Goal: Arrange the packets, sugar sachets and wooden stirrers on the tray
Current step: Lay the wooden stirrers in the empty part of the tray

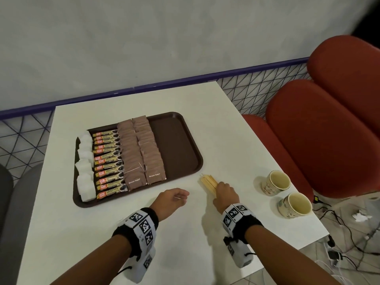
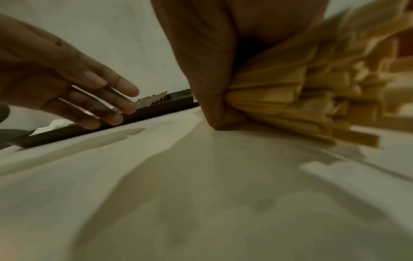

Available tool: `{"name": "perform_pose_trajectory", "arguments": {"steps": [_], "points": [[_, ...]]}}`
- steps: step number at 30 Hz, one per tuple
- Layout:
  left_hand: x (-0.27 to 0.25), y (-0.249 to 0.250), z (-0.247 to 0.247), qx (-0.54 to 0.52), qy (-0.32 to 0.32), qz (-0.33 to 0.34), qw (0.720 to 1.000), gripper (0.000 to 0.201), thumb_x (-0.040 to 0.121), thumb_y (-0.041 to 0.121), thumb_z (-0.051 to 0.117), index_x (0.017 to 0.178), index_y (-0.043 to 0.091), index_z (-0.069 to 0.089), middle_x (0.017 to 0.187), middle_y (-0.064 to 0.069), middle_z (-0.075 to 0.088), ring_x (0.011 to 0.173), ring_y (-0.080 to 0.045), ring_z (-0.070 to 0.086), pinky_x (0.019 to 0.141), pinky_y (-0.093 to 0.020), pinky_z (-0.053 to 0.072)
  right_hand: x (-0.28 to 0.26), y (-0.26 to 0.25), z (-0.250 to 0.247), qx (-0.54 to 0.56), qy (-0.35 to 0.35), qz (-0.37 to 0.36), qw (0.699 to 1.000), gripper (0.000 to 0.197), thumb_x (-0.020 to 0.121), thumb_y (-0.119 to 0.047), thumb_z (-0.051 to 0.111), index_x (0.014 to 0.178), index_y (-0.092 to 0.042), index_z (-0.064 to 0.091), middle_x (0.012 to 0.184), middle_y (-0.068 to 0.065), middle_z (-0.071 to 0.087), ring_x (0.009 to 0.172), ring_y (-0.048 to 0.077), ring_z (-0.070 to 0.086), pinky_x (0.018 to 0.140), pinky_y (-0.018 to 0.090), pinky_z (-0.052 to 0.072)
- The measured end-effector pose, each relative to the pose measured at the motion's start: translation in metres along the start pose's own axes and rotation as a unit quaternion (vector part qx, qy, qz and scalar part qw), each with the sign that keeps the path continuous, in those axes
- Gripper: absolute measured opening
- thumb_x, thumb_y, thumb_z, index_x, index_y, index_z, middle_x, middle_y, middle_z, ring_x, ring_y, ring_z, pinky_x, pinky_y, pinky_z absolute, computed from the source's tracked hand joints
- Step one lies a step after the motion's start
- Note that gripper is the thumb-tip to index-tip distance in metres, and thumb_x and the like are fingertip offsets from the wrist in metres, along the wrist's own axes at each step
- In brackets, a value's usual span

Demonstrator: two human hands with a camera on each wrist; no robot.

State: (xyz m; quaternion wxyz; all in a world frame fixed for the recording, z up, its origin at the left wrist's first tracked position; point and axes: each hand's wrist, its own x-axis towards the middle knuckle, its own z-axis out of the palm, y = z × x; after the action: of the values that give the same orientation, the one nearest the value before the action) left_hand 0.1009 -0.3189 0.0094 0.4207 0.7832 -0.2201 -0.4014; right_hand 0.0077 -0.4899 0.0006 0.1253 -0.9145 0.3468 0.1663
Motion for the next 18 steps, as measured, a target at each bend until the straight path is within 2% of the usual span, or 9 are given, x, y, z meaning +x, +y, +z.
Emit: {"name": "perform_pose_trajectory", "arguments": {"steps": [4,8,11,14,16,18], "points": [[-0.001,0.001,0.0,-0.007,0.006,0.0,1.0,0.016,0.091,0.011,0.056,0.101,0.022,0.062,0.1,0.003,0.064,0.085,-0.006,0.058,0.065,-0.005,0.04,0.001,0.005,-0.003,-0.017,-0.004,-0.034,0.999,0.027,0.088,-0.013,0.05,0.114,-0.006,0.046,0.117,0.01,0.054,0.108,0.025,0.054,0.087,0.03,0.045],[-0.001,0.001,-0.004,-0.045,0.006,-0.011,0.999,0.02,0.093,0.01,0.051,0.093,0.026,0.061,0.096,-0.002,0.062,0.087,-0.016,0.055,0.073,-0.019,0.04,0.002,0.009,-0.01,0.007,-0.031,-0.04,0.999,0.031,0.085,-0.022,0.052,0.112,-0.007,0.048,0.114,0.011,0.056,0.105,0.027,0.055,0.082,0.031,0.045],[-0.003,0.011,-0.009,-0.079,0.026,-0.012,0.996,0.012,0.094,0.022,0.052,0.103,0.022,0.06,0.102,-0.003,0.061,0.093,-0.017,0.057,0.076,-0.02,0.044,0.001,-0.002,-0.018,0.101,-0.043,-0.03,0.994,0.032,0.08,-0.027,0.059,0.103,-0.007,0.053,0.1,0.01,0.059,0.09,0.026,0.058,0.068,0.028,0.044],[-0.004,0.021,-0.011,-0.098,0.036,-0.004,0.995,0.04,0.093,0.037,0.051,0.129,0.018,0.048,0.121,-0.005,0.058,0.108,-0.017,0.057,0.088,-0.023,0.046,-0.009,-0.029,-0.024,0.223,-0.023,-0.078,0.971,0.02,0.075,-0.022,0.065,0.086,-0.011,0.052,0.083,0.006,0.056,0.075,0.022,0.054,0.055,0.023,0.039],[-0.005,0.027,-0.012,-0.091,0.024,0.006,0.996,0.054,0.092,0.042,0.051,0.138,0.015,0.04,0.126,-0.003,0.056,0.114,-0.016,0.055,0.098,-0.028,0.045,-0.018,-0.05,-0.027,0.288,-0.018,-0.116,0.95,0.016,0.075,-0.019,0.066,0.086,-0.009,0.059,0.083,0.009,0.062,0.076,0.023,0.057,0.058,0.024,0.041],[-0.008,0.032,-0.012,-0.11,0.022,0.024,0.993,0.044,0.092,0.036,0.052,0.13,0.015,0.045,0.115,0.002,0.06,0.103,-0.008,0.058,0.091,-0.016,0.046,-0.023,-0.069,-0.027,0.313,-0.022,-0.159,0.936,0.02,0.078,-0.022,0.065,0.09,-0.006,0.064,0.087,0.009,0.067,0.076,0.018,0.059,0.061,0.023,0.042]]}}
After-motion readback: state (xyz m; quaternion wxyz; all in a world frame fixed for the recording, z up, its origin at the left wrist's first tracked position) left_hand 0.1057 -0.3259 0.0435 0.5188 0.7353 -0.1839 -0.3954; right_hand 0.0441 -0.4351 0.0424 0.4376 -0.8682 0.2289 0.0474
